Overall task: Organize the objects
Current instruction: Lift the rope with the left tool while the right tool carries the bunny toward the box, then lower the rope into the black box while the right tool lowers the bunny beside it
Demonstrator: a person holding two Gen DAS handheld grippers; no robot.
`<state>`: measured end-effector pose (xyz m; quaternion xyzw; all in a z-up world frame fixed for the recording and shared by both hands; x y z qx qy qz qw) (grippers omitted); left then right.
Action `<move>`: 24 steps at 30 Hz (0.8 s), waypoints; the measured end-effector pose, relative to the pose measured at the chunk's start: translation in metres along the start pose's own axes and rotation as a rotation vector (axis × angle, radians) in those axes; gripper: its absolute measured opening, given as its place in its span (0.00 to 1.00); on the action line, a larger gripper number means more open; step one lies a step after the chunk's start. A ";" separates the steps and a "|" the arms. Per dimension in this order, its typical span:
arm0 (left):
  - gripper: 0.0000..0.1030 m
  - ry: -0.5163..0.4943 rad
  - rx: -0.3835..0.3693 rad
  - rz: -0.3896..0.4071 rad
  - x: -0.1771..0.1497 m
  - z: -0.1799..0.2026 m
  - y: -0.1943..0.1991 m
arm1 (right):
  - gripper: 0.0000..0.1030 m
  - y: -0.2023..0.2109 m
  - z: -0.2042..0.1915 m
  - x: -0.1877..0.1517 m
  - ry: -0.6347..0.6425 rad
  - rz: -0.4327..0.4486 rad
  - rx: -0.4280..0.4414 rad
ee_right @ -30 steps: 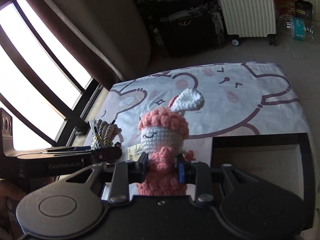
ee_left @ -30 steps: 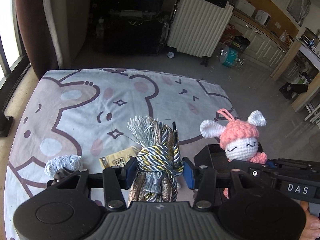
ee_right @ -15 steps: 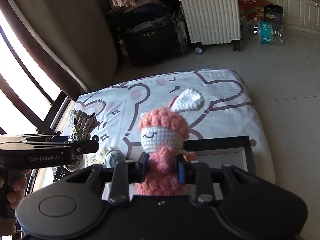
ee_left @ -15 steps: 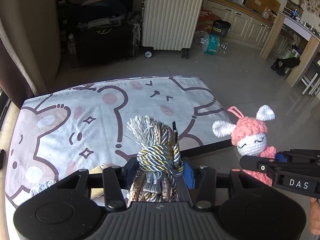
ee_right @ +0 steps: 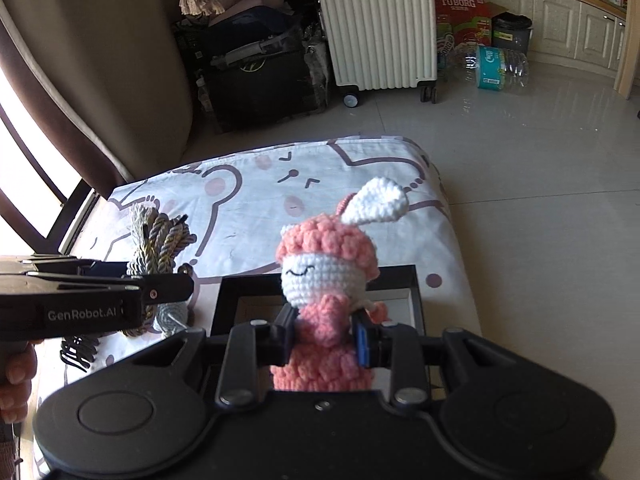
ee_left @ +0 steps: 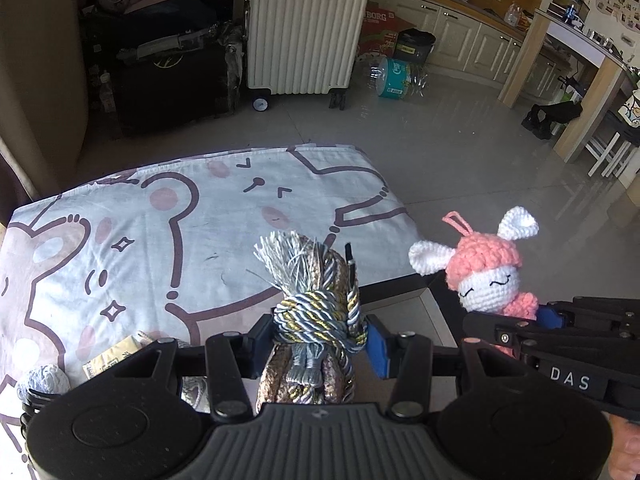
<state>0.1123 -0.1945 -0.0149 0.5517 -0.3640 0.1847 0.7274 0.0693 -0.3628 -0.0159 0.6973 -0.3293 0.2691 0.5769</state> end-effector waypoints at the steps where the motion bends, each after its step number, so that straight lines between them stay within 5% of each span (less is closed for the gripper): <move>1: 0.48 0.001 -0.002 -0.003 -0.001 0.002 -0.001 | 0.30 0.001 0.002 0.000 -0.001 0.001 -0.002; 11: 0.48 0.055 -0.010 -0.051 -0.017 0.013 -0.017 | 0.30 -0.005 0.008 -0.009 0.019 -0.034 -0.012; 24: 0.48 0.114 -0.017 -0.179 -0.061 0.019 -0.047 | 0.30 -0.042 0.016 -0.046 0.066 -0.190 -0.062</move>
Point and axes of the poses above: each gripper's, at about its wrist camera, not at the fingertips, and y roughly against the way its jaws point, z to its right, x to its top, the point moved 3 cm from there along -y, roughly the way its jaws point, and after that the axes turned 12 degrees about z, right-handed, at the moved point
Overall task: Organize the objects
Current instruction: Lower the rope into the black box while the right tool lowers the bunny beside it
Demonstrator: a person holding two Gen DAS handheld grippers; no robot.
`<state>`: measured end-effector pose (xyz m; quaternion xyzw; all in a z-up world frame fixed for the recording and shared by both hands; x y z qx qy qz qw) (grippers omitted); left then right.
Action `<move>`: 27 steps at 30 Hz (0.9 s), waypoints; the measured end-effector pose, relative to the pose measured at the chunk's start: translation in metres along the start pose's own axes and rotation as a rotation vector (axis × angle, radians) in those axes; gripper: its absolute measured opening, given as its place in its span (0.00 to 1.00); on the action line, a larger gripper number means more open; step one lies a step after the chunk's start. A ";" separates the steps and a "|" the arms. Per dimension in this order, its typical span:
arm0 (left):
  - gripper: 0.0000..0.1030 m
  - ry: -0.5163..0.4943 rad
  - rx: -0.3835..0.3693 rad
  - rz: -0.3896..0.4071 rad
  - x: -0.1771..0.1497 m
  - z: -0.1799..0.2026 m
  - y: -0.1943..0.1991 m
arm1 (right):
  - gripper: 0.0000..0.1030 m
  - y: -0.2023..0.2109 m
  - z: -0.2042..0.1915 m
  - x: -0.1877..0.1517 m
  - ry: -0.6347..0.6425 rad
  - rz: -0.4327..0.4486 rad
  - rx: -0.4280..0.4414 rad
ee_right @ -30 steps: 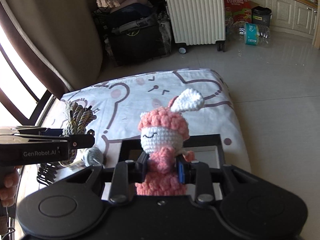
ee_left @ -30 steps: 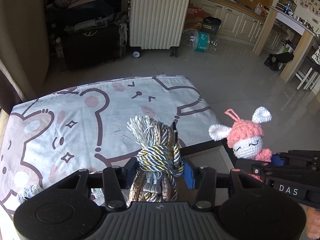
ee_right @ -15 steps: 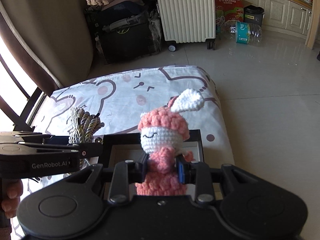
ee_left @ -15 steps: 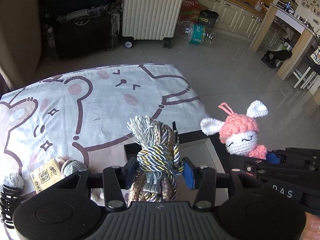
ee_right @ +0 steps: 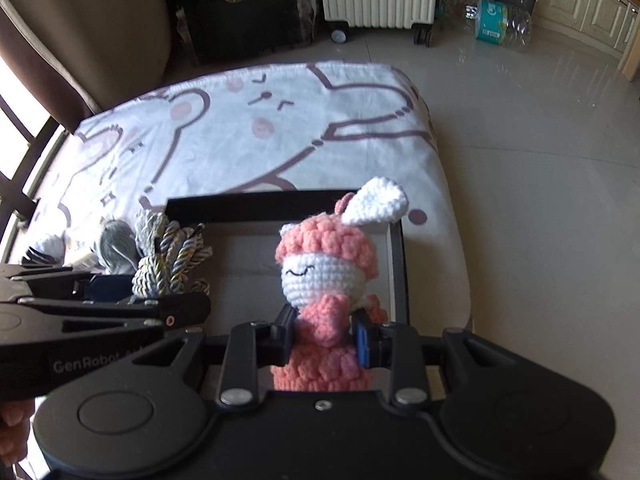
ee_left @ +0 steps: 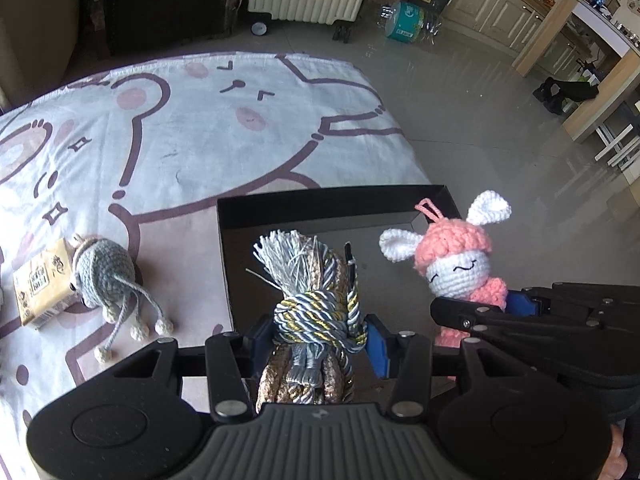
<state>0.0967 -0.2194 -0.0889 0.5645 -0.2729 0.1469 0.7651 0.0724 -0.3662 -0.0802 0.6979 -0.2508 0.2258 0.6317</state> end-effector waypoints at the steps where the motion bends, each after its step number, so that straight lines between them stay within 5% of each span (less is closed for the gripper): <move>1: 0.48 0.009 0.003 -0.007 -0.002 -0.001 -0.002 | 0.30 -0.003 0.002 -0.003 0.001 -0.011 -0.004; 27: 0.48 0.107 -0.016 -0.044 -0.011 0.000 -0.017 | 0.31 -0.033 0.011 -0.028 -0.014 -0.121 -0.061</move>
Point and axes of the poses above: each gripper's, at about its wrist camera, not at the fingertips, and y roughly against the way its jaws point, z to its right, x to its top, the point moved 3 cm from there along -y, roughly the way its jaws point, and after that the axes turned 12 degrees about z, right-handed, at the moved point
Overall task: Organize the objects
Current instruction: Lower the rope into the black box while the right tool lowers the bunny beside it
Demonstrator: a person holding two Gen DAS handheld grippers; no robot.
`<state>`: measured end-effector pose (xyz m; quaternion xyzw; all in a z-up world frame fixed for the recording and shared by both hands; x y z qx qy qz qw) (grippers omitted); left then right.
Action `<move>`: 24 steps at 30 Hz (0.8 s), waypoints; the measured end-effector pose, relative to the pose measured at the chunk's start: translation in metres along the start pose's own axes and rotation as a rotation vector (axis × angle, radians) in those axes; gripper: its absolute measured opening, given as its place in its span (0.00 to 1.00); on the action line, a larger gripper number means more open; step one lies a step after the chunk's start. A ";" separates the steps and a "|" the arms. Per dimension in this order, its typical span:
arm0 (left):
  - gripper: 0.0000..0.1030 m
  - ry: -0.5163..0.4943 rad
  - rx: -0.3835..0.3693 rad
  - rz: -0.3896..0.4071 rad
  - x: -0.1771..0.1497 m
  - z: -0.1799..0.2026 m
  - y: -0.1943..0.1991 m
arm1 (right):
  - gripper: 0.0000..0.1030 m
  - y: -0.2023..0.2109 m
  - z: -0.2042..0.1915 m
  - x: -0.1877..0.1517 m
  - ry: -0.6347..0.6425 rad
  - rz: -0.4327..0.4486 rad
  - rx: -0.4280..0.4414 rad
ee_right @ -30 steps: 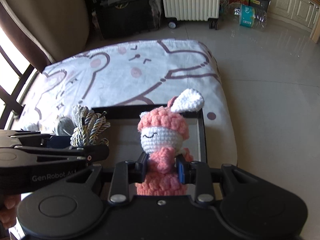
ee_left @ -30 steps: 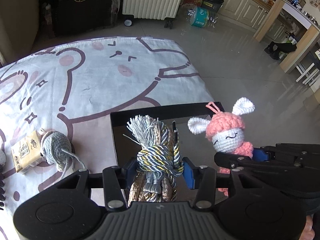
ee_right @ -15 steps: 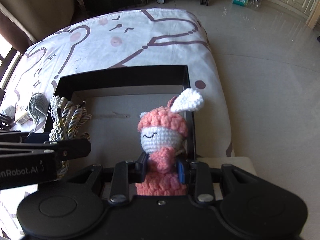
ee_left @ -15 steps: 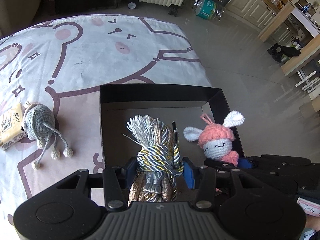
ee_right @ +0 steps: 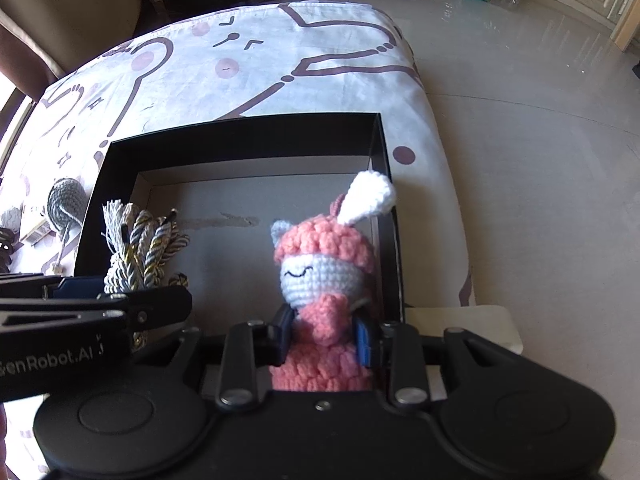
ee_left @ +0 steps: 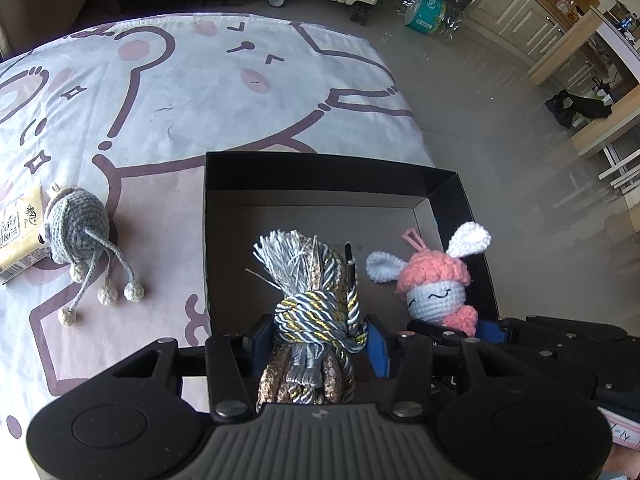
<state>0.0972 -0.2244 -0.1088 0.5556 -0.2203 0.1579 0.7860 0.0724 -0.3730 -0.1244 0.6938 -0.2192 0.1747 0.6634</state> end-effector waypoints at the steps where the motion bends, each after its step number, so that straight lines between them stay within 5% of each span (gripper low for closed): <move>1: 0.48 0.003 -0.003 0.004 0.001 0.000 0.001 | 0.31 0.000 0.000 -0.001 -0.003 -0.002 -0.003; 24: 0.48 0.044 -0.012 -0.001 0.005 -0.005 0.000 | 0.38 0.015 0.001 0.001 -0.070 -0.013 -0.019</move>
Point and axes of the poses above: each gripper's, at about its wrist camera, not at the fingertips, and y roughly against the way its jaws point, z to its right, x to its top, the point moved 3 cm from there along -y, roughly the way its jaws point, and after that the axes turned 12 degrees about z, right-handed, at the moved point
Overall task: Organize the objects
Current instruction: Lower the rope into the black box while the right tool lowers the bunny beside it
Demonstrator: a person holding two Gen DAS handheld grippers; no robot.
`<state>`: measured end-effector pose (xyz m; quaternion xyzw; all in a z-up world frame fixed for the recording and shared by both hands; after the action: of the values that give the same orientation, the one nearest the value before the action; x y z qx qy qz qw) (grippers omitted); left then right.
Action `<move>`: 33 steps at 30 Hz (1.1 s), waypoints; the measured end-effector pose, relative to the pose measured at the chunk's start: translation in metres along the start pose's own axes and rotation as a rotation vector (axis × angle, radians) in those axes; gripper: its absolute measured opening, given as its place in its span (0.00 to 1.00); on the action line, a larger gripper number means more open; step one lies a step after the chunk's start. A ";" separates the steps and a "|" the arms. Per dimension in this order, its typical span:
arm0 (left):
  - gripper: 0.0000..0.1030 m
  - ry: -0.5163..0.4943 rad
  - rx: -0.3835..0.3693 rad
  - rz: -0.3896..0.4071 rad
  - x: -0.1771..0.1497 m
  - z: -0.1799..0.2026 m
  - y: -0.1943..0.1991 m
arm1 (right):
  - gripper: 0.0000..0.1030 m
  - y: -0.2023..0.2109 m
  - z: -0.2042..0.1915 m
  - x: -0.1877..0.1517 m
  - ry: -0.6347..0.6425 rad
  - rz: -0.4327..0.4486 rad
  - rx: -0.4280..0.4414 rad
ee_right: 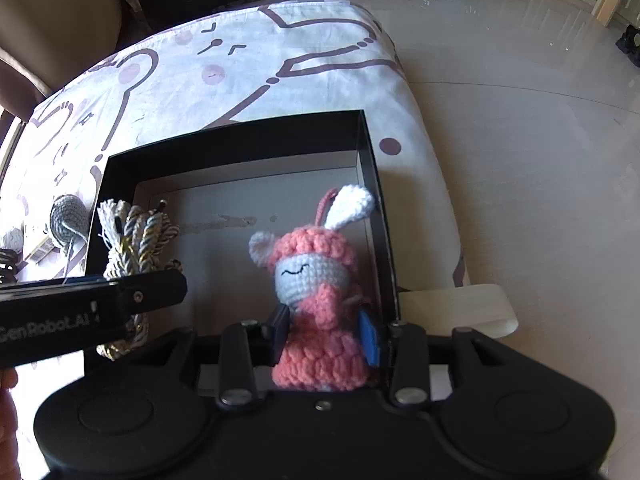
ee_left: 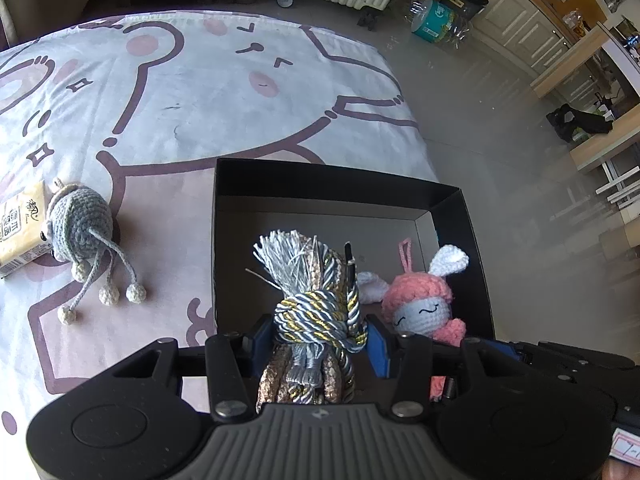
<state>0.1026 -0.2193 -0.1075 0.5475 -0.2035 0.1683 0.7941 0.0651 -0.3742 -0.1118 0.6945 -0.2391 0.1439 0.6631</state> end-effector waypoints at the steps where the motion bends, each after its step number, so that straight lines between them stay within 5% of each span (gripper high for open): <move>1: 0.48 -0.001 -0.001 0.000 0.000 0.001 0.000 | 0.39 0.003 0.001 0.000 -0.001 0.001 0.003; 8: 0.48 0.011 -0.026 -0.021 -0.007 0.013 -0.009 | 0.42 0.021 0.008 0.000 -0.011 0.021 0.021; 15: 0.49 0.135 -0.083 -0.035 -0.014 0.018 -0.025 | 0.42 0.032 0.011 0.000 -0.015 0.033 0.037; 20: 0.61 0.157 -0.084 -0.041 -0.014 0.017 -0.027 | 0.42 0.036 0.009 0.000 -0.010 0.038 0.049; 27: 0.49 0.117 -0.072 -0.038 -0.011 0.011 -0.025 | 0.41 0.037 0.011 0.001 -0.017 0.048 0.058; 33: 0.37 0.055 -0.095 -0.066 -0.017 0.016 -0.030 | 0.23 0.029 0.009 -0.002 -0.016 0.043 0.053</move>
<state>0.1001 -0.2458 -0.1349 0.5107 -0.1713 0.1471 0.8296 0.0471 -0.3829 -0.0884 0.7076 -0.2554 0.1587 0.6395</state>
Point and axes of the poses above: each gripper's, at about its wrist camera, not at the fingertips, and y roughly against the way its jaws point, z to its right, x to its top, the point moved 3 cm from there along -y, roughly the way its jaws point, and after that the axes turned 12 degrees about z, right-handed, at the moved point
